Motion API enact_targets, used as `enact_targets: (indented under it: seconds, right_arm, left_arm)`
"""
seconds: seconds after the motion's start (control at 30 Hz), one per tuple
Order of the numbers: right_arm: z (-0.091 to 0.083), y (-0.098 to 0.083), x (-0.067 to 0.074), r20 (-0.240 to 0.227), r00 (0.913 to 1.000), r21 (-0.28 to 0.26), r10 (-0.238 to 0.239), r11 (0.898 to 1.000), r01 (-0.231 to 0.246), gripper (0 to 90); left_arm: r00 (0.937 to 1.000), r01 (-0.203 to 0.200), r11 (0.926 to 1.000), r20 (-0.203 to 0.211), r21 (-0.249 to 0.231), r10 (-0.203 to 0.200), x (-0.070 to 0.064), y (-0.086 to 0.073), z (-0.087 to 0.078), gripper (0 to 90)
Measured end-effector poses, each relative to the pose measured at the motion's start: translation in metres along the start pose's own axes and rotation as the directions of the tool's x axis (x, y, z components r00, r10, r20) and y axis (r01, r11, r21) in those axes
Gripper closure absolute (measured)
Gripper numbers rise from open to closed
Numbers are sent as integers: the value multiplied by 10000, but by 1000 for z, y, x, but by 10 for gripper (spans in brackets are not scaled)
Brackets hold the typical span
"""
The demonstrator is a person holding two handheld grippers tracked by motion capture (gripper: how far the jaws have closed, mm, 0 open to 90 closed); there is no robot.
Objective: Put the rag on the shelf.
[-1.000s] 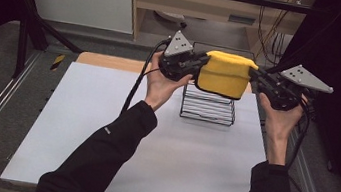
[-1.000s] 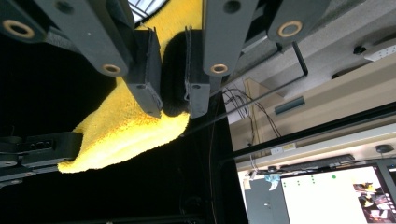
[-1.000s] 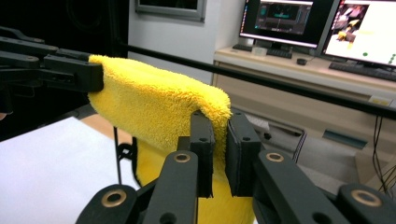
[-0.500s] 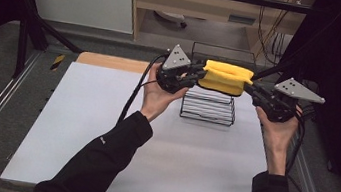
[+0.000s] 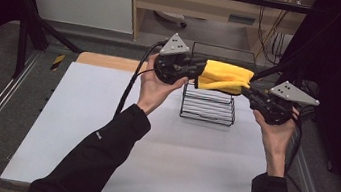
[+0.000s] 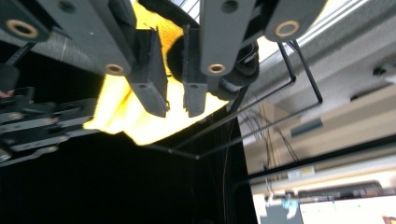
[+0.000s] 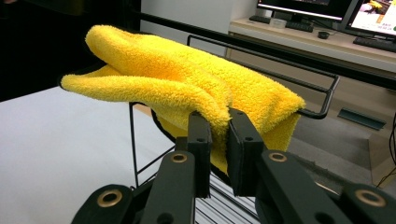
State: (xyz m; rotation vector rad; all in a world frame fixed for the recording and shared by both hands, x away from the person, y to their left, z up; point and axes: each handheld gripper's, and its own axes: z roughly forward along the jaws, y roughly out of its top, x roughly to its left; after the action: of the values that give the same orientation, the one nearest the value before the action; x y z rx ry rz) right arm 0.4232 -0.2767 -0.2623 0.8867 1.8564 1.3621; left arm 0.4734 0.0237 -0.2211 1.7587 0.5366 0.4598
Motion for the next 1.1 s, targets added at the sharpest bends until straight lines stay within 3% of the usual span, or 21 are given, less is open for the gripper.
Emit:
enact_targets:
  seconds: [0.17, 0.27, 0.5, 0.77, 0.87, 0.97, 1.1]
  right_arm:
    - [0, -4, -1, -80, 9999, 78, -69, 9999, 69, 795]
    - [1, -7, -2, -122, 9999, 160, -110, 9998, 112, 784]
    - [1, -9, 1, -180, 9997, 246, -138, 9996, 142, 721]
    - [-2, 2, 6, -508, 9987, 9, 109, 9999, -108, 602]
    - [2, 5, 9, -626, 9980, -17, 119, 9999, -120, 642]
    - [11, 4, 10, -856, 9956, 300, 371, 9989, -346, 783]
    - [29, -8, 6, -580, 9949, 837, 824, 9935, -774, 887]
  left_arm:
    - [9989, 243, 9983, 383, 522, -263, 0, -4, 14, 899]
    - [9994, 59, 9956, 347, 933, -91, -2, -10, 17, 900]
    - [9997, 99, 9911, 195, 1330, -126, -5, -22, 21, 900]
    - [9999, -43, 9886, 119, 1504, 25, -6, -30, 26, 900]
    - [9998, -177, 9866, 33, 1620, 173, -5, -34, 28, 900]
    - [9997, -224, 9870, -19, 1592, 230, -5, -38, 31, 900]
    - [9996, -244, 9872, -92, 1577, 262, -4, -42, 33, 900]
